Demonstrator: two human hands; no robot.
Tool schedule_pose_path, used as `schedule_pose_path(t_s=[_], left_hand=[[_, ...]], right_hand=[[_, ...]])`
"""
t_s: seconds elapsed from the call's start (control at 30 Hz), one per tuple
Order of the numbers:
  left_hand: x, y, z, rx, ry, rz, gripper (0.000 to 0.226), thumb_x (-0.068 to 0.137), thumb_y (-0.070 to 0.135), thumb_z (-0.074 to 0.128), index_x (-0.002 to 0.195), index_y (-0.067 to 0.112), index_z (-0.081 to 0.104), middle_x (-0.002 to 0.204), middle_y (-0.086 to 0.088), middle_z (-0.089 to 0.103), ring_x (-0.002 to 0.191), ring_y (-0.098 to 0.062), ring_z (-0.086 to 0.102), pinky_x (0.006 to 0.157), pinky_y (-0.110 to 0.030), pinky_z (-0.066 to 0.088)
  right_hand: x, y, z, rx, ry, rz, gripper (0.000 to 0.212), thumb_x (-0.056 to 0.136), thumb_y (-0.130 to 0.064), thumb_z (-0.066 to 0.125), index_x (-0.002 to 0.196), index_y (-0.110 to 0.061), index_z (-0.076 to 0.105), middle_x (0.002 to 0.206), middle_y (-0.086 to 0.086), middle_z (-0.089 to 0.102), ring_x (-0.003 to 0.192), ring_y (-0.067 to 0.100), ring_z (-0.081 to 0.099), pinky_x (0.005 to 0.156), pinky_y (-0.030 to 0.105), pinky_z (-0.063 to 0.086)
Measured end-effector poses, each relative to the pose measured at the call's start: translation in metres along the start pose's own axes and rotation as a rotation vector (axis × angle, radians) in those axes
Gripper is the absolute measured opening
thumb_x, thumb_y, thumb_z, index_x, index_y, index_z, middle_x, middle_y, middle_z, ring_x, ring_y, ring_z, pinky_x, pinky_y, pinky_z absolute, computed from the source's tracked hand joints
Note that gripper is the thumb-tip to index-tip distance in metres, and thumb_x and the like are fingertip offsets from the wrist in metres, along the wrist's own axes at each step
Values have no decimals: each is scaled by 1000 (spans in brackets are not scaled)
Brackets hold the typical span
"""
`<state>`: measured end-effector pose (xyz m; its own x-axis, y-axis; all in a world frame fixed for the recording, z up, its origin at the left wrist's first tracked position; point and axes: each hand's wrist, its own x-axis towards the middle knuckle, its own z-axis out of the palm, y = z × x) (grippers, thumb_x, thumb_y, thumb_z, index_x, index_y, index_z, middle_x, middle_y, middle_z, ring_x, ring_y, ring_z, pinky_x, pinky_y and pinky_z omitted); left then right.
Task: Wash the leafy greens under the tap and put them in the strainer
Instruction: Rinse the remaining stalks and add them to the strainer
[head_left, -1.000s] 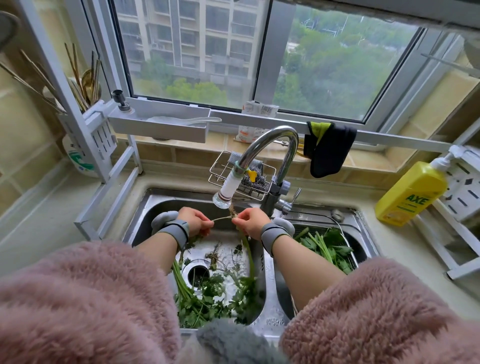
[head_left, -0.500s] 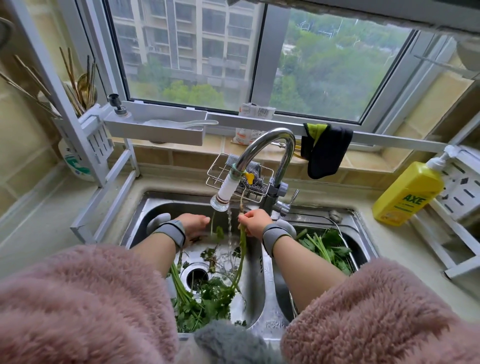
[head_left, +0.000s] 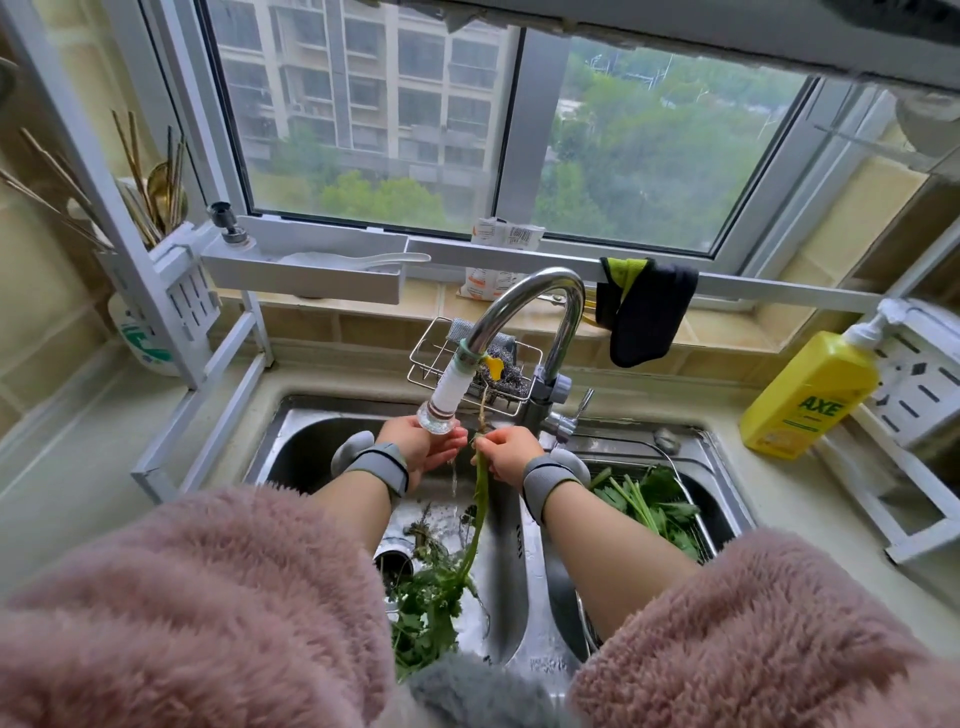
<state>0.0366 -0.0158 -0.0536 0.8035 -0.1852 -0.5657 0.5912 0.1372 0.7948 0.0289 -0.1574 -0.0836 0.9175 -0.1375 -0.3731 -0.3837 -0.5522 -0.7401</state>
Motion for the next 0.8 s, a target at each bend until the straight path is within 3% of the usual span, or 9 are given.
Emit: schedule_pose_path(t_s=[0.13, 0.23, 0.27, 0.4, 0.47, 0.5, 0.6, 0.7, 0.8], left_hand=[[2, -3, 1, 16, 11, -25, 14, 93, 3, 52, 82, -1, 59, 59, -7, 67, 44, -10, 63, 43, -17, 52], [3, 0, 2, -25, 31, -12, 19, 93, -8, 45, 107, -8, 57, 70, -7, 62, 69, -17, 62, 50, -13, 51], [3, 2, 2, -40, 43, -5, 20, 93, -9, 43, 109, -9, 56, 67, -8, 62, 66, -17, 61, 48, -13, 51], [3, 3, -1, 117, 79, 3, 23, 95, -4, 45, 75, -4, 55, 49, -8, 61, 35, -12, 57, 43, -22, 50], [5, -2, -7, 283, 81, 19, 15, 92, -2, 52, 78, 0, 57, 50, -4, 62, 43, -13, 59, 56, -26, 48], [4, -4, -10, 357, 66, 28, 6, 90, -1, 56, 86, 3, 60, 61, -5, 63, 54, -14, 59, 61, -26, 45], [-3, -8, -15, 505, -76, -47, 20, 86, 8, 64, 104, 18, 61, 88, -5, 64, 75, -14, 56, 69, -27, 36], [-7, -8, -16, 592, -124, -30, 12, 88, 13, 63, 99, 16, 63, 82, -3, 64, 70, -12, 56, 67, -26, 39], [-9, -8, -18, 553, -98, 15, 5, 88, 8, 63, 83, 9, 61, 74, -7, 58, 66, -16, 55, 61, -25, 52]], right_hand=[[0, 1, 1, 37, 6, -42, 31, 96, -19, 47, 66, -21, 56, 89, 11, 70, 55, 5, 50, 61, 20, 41], [-2, -3, 1, 108, -16, -50, 18, 96, -18, 48, 81, -15, 58, 90, 11, 68, 60, 5, 54, 61, 17, 42], [-3, -5, 2, 132, -21, -53, 15, 96, -18, 48, 87, -13, 58, 90, 11, 67, 60, 4, 54, 60, 16, 41], [-4, -10, 2, 153, -24, -78, 15, 96, -20, 49, 88, -15, 61, 98, 12, 70, 65, 5, 54, 70, 20, 43], [-5, -13, 2, 202, -35, -71, 20, 96, -20, 48, 102, -8, 64, 105, 15, 69, 74, 11, 57, 72, 22, 45], [-6, -14, 3, 249, -39, -58, 24, 97, -17, 47, 110, -3, 61, 103, 15, 69, 74, 13, 58, 67, 19, 46], [-9, -18, 6, 365, -71, -47, 27, 98, -11, 44, 116, 5, 56, 79, 5, 64, 63, 7, 57, 48, 9, 44], [-10, -22, 10, 469, -69, -45, 30, 98, -12, 45, 118, 9, 55, 74, 4, 62, 50, 1, 58, 47, 10, 44], [-12, -24, 15, 460, -102, -50, 31, 95, -13, 50, 119, 7, 55, 76, 3, 61, 58, 5, 58, 54, 13, 47]])
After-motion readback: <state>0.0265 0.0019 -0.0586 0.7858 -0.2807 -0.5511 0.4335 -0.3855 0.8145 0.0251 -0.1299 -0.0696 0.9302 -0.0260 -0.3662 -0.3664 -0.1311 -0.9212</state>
